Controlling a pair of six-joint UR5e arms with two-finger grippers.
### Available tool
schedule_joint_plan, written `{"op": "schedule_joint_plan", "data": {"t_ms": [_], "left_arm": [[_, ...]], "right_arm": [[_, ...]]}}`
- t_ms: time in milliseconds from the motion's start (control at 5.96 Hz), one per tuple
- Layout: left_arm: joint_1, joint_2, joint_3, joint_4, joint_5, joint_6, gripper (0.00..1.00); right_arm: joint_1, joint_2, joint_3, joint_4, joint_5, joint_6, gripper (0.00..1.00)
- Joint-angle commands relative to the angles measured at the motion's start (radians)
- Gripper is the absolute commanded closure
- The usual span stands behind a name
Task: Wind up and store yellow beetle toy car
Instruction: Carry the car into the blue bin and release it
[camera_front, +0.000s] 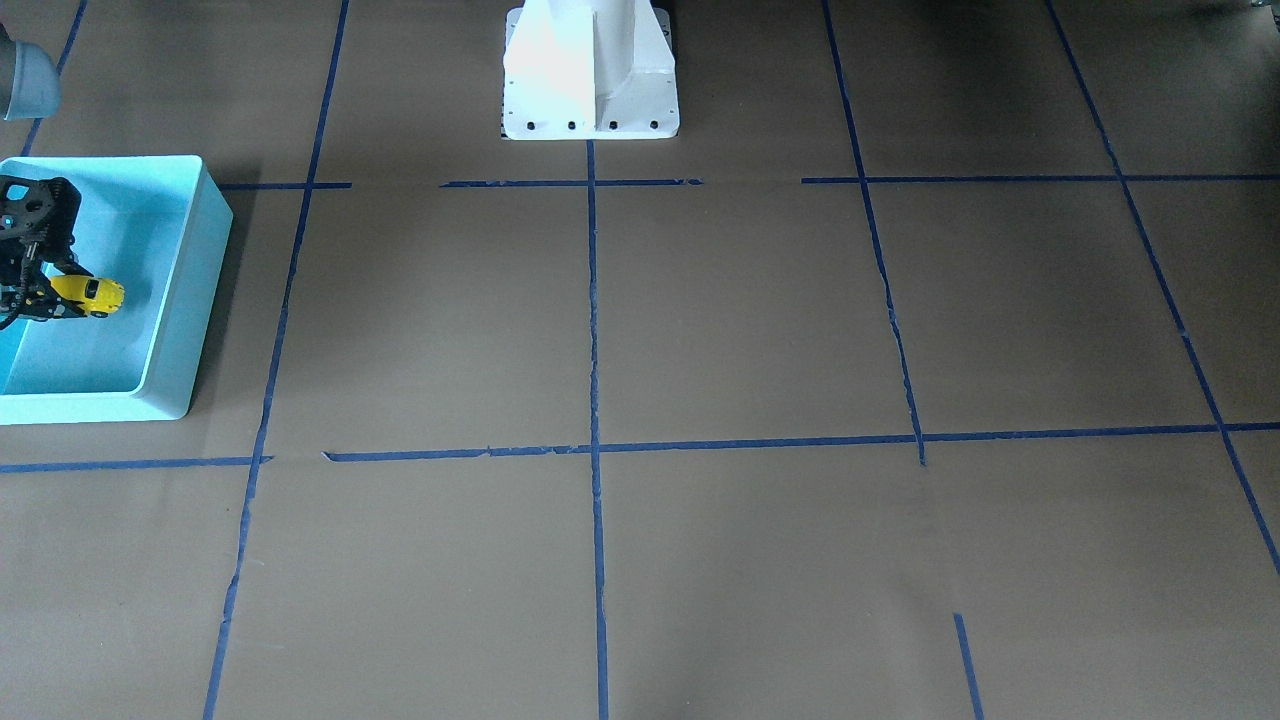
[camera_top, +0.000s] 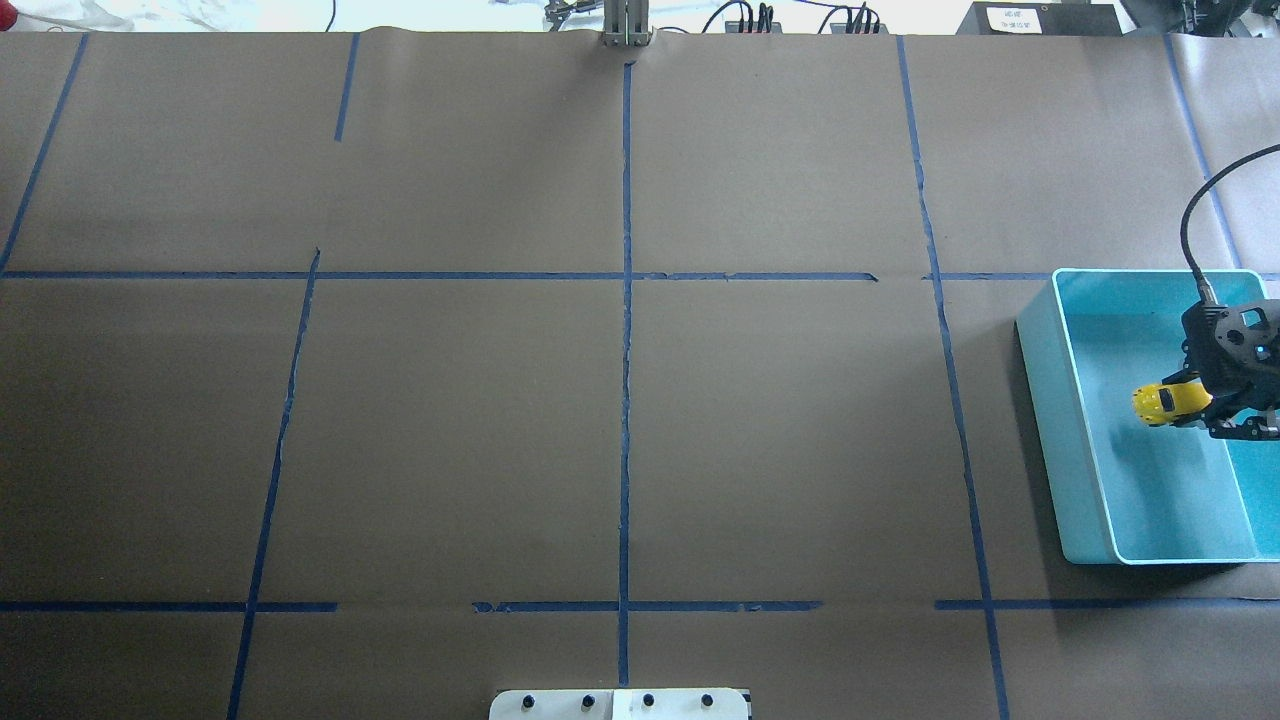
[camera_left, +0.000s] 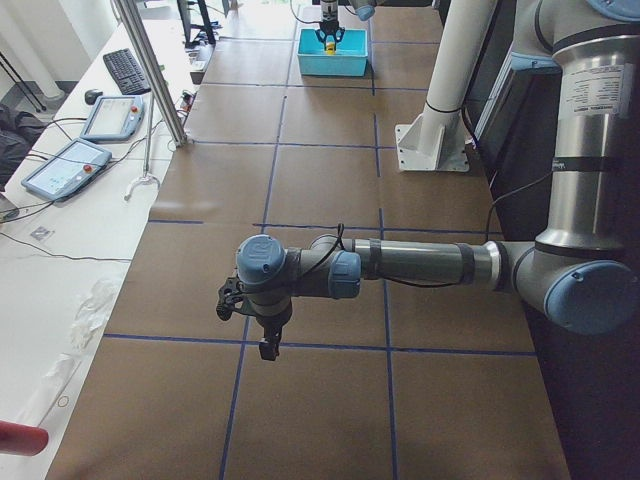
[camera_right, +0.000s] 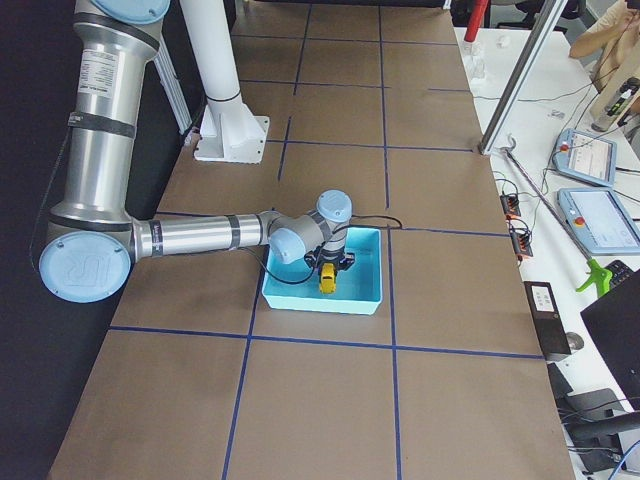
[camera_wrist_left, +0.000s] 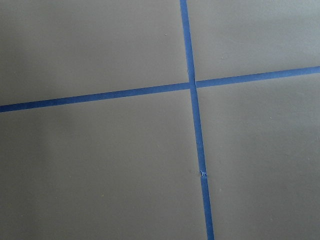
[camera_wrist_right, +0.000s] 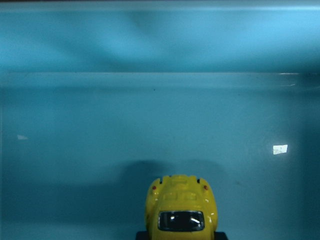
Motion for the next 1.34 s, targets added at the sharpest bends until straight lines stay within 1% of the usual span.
{"op": "schedule_joint_plan", "data": {"t_ms": [0,168,335,503,671,839,1006,1174], "left_arm": [[0.000,0.000,-0.001,-0.001,0.002,0.000,0.00],[0.000,0.000,-0.001,0.000,0.002,0.000,0.00],[0.000,0.001,-0.001,0.000,0.002,0.000,0.00],[0.000,0.002,-0.001,0.000,0.000,0.000,0.00],[0.000,0.000,-0.003,0.000,0.000,0.000,0.00],[0.000,0.000,-0.003,0.000,0.000,0.001,0.00],[0.000,0.001,-0.003,0.000,0.000,0.000,0.00],[0.000,0.002,-0.001,0.000,0.002,0.000,0.00]], "right_arm": [[-0.023,0.000,-0.002,0.005,-0.002,0.012,0.89],[-0.026,0.000,-0.002,0.005,-0.003,0.015,0.66],[-0.026,0.002,0.003,0.003,-0.002,0.018,0.26],[-0.023,0.000,0.009,0.005,0.006,0.016,0.00],[-0.023,0.000,0.023,0.005,0.014,0.018,0.00],[0.012,-0.026,0.100,-0.018,0.046,0.016,0.00],[0.111,-0.050,0.147,-0.068,0.137,0.015,0.00],[0.247,-0.069,0.147,-0.160,0.214,0.015,0.00]]}}
